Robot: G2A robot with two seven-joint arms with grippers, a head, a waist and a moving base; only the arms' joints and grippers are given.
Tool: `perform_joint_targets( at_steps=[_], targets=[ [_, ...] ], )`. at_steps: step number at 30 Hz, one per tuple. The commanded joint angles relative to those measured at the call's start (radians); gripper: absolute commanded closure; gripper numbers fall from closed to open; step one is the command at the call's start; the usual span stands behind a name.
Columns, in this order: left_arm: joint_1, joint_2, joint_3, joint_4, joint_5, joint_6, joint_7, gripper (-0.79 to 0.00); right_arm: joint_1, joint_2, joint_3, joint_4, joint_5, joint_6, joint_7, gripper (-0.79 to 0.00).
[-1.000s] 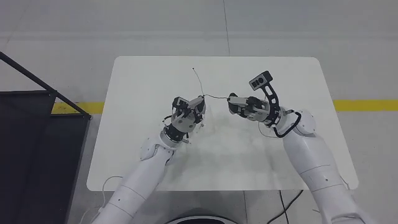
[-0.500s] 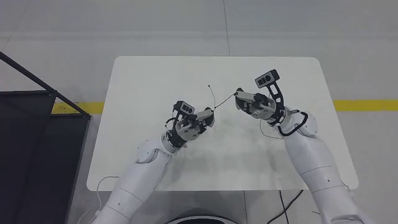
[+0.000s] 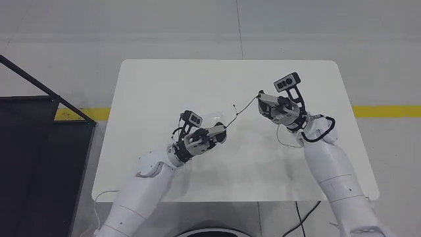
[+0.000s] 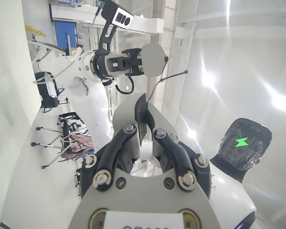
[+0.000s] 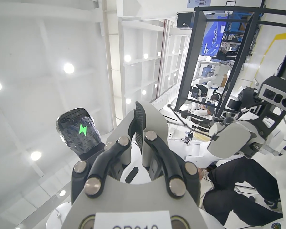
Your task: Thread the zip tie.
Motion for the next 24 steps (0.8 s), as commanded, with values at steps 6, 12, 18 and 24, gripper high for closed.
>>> perform_joint_targets(
  at_steps=[6, 12, 18, 24],
  targets=[
    [0.039, 0.013, -0.018, -0.028, 0.075, -0.024, 0.004, 0.000, 0.003, -0.007, 0.006, 0.014, 0.029, -0.012, -0.006, 0.000],
    [0.057, 0.019, -0.030, -0.050, 0.076, -0.026, 0.005, 0.000, 0.004, -0.012, 0.011, 0.023, 0.051, -0.004, 0.001, 0.000],
    [0.060, 0.023, -0.031, -0.061, 0.091, -0.040, 0.009, 0.000, 0.010, -0.015, 0.009, 0.030, 0.037, 0.014, 0.016, 0.000],
    [0.074, 0.025, -0.039, -0.094, 0.116, -0.081, 0.070, -0.785, 0.015, -0.012, 0.004, 0.015, -0.034, 0.015, 0.031, 0.000]
  ],
)
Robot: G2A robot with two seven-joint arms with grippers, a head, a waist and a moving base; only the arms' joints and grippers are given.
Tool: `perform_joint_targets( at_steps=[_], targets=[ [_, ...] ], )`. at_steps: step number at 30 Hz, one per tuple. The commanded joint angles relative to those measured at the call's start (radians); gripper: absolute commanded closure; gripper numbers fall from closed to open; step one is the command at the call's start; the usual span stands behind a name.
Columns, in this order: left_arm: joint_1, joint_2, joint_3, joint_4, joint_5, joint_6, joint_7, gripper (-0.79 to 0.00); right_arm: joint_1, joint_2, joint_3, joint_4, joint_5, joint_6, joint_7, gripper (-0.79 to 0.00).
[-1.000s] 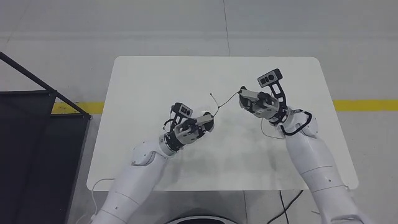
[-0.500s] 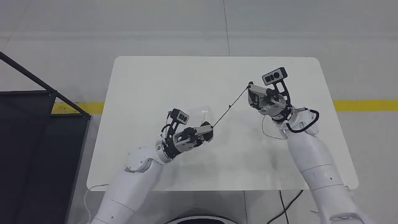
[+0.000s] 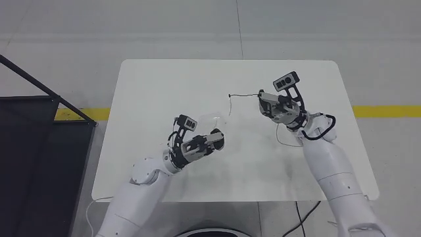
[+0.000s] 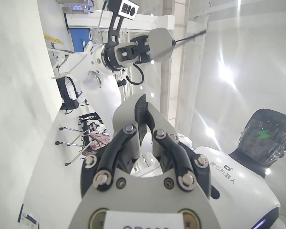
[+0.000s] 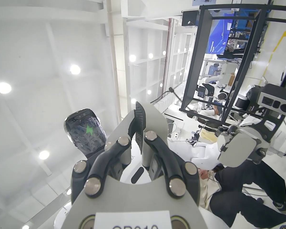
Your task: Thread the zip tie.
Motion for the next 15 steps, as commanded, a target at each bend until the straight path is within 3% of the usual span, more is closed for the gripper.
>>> perform_joint_targets(
  at_steps=[1, 9, 15],
  targets=[
    [0.010, 0.002, -0.012, -0.018, 0.005, -0.020, 0.022, -0.785, -0.005, 0.003, 0.007, -0.013, -0.031, -0.024, -0.006, 0.000],
    [0.098, 0.028, -0.144, -0.156, 0.009, -0.057, 0.057, -0.785, -0.043, 0.030, 0.059, -0.111, -0.206, -0.077, -0.003, 0.000],
    [0.178, 0.049, -0.265, -0.287, 0.131, -0.056, 0.136, -0.785, -0.078, 0.058, 0.095, -0.267, -0.483, -0.128, -0.058, 0.000]
  ],
)
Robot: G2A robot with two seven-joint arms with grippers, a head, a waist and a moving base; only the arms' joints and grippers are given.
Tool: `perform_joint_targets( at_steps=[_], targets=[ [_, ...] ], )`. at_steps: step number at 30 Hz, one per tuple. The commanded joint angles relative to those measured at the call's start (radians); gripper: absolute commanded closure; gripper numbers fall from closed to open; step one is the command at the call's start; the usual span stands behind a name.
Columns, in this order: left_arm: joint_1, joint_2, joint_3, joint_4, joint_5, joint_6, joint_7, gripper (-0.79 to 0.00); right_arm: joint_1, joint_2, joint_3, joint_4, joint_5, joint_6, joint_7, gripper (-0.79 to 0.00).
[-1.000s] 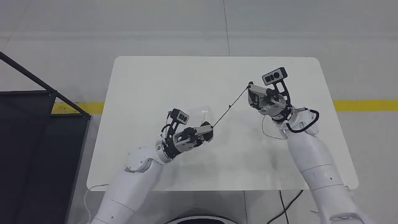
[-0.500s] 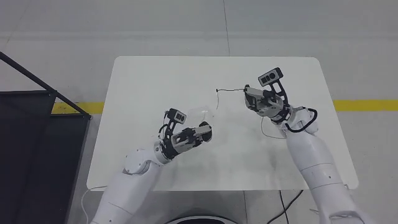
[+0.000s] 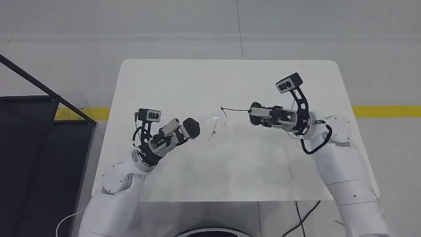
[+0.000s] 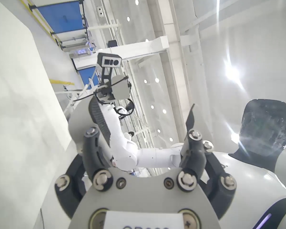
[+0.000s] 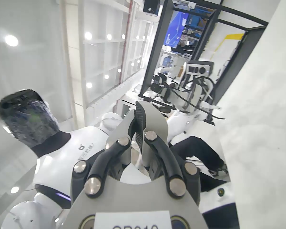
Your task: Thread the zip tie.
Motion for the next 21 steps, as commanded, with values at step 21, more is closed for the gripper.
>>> perform_joint_targets(
  at_steps=[21],
  targets=[
    [0.053, 0.010, -0.082, -0.111, 0.203, -0.037, 0.187, -0.785, -0.045, 0.017, -0.008, -0.185, -0.291, 0.016, -0.132, 0.000]
  ],
)
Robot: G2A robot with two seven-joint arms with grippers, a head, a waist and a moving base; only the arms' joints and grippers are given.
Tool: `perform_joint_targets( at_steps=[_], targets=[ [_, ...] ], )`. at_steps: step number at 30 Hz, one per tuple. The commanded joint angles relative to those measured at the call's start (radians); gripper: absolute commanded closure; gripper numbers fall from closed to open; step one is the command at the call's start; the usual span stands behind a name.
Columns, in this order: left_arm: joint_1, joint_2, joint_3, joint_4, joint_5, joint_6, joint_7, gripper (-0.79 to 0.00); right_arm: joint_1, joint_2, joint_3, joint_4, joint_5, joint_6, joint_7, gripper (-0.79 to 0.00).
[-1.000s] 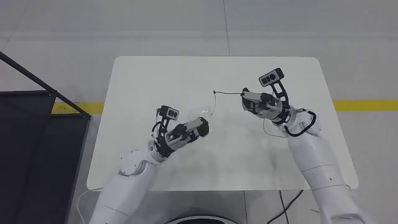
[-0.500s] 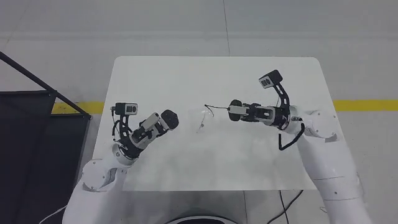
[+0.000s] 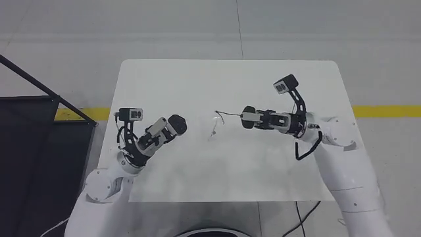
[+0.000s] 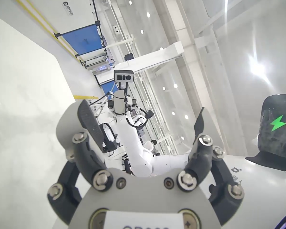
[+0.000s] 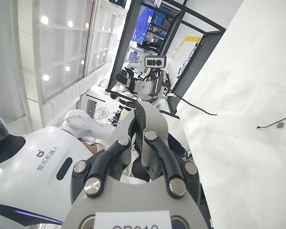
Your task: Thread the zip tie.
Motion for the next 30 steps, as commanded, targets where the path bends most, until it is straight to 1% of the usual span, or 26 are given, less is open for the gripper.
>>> perform_joint_targets(
  at_steps=[1, 3, 6, 8, 11, 13, 17, 22, 30],
  targets=[
    [-0.004, -0.001, -0.006, -0.002, 0.073, -0.040, 0.075, -0.785, -0.004, 0.004, -0.017, -0.067, -0.113, 0.016, -0.022, 0.000],
    [-0.004, -0.001, -0.021, -0.008, 0.136, -0.080, 0.127, -0.785, -0.006, 0.010, -0.028, -0.122, -0.209, 0.037, -0.028, 0.000],
    [0.001, 0.000, -0.062, -0.022, 0.300, -0.148, 0.219, -0.785, -0.010, 0.017, -0.050, -0.205, -0.364, 0.076, -0.043, 0.000],
    [0.006, 0.000, -0.082, -0.030, 0.401, -0.178, 0.286, -0.785, -0.011, 0.021, -0.070, -0.255, -0.479, 0.102, -0.059, 0.000],
    [0.010, -0.001, -0.103, -0.034, 0.512, -0.190, 0.358, -0.785, -0.009, 0.025, -0.109, -0.316, -0.653, 0.155, -0.094, 0.000],
    [0.009, 0.000, -0.109, -0.030, 0.556, -0.187, 0.390, -0.785, -0.004, 0.025, -0.143, -0.346, -0.766, 0.197, -0.110, 0.000],
    [0.010, 0.003, -0.107, -0.021, 0.570, -0.190, 0.394, -0.785, 0.023, 0.021, -0.227, -0.377, -0.960, 0.293, -0.121, 0.000],
    [0.008, 0.007, -0.105, -0.011, 0.534, -0.184, 0.384, -0.785, 0.075, 0.007, -0.329, -0.363, -1.122, 0.395, -0.129, 0.000],
    [0.008, 0.007, -0.105, -0.011, 0.534, -0.184, 0.384, -0.785, 0.147, -0.023, -0.469, -0.314, -1.258, 0.482, -0.098, 0.000]
  ],
)
